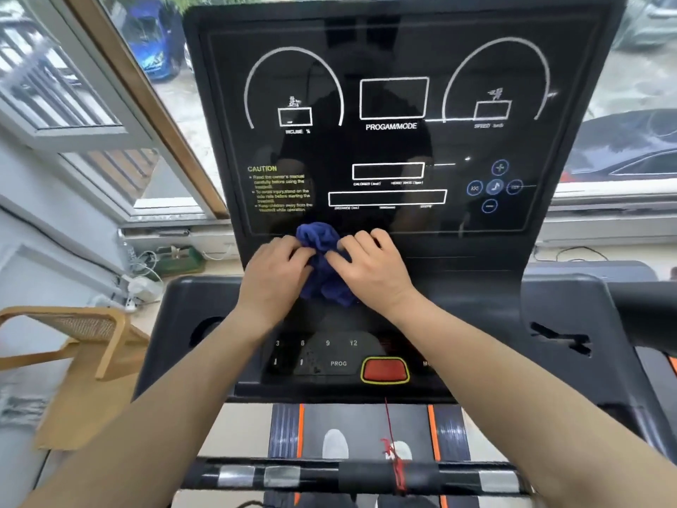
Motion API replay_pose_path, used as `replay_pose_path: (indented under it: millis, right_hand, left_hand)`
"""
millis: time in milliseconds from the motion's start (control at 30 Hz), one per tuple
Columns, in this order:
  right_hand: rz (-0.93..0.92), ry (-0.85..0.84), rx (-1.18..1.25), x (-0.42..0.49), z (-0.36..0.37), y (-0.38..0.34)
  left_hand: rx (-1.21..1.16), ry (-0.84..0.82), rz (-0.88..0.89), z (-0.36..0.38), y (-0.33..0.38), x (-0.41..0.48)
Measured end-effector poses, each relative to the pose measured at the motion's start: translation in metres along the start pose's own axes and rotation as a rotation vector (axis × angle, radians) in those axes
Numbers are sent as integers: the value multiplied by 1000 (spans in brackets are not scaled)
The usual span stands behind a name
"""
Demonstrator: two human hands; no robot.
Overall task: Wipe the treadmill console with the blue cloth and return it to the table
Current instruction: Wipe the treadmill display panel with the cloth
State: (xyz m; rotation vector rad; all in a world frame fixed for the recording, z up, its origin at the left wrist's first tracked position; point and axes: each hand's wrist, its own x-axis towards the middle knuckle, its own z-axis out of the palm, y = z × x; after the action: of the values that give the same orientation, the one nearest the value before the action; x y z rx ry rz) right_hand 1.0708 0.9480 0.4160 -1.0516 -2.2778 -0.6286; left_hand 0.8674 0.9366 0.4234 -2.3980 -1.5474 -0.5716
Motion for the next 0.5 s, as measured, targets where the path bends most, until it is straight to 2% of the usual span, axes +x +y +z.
replay_pose_path:
  millis: [133,300,433,500]
  right_hand:
    - [56,12,-105,-55,-26,65]
    - [144,-9,-234,-106,-53,126]
    - [337,-101,-245,-126,-69,143]
    - [563,-180,-132,-127,-78,138]
  left_hand:
    - [-46,-6,164,22,69,40]
    - [-71,-31,255,40,153,80]
    - [-89,-13,245,45,204,99]
    - [-122,-20,212,48,221,104]
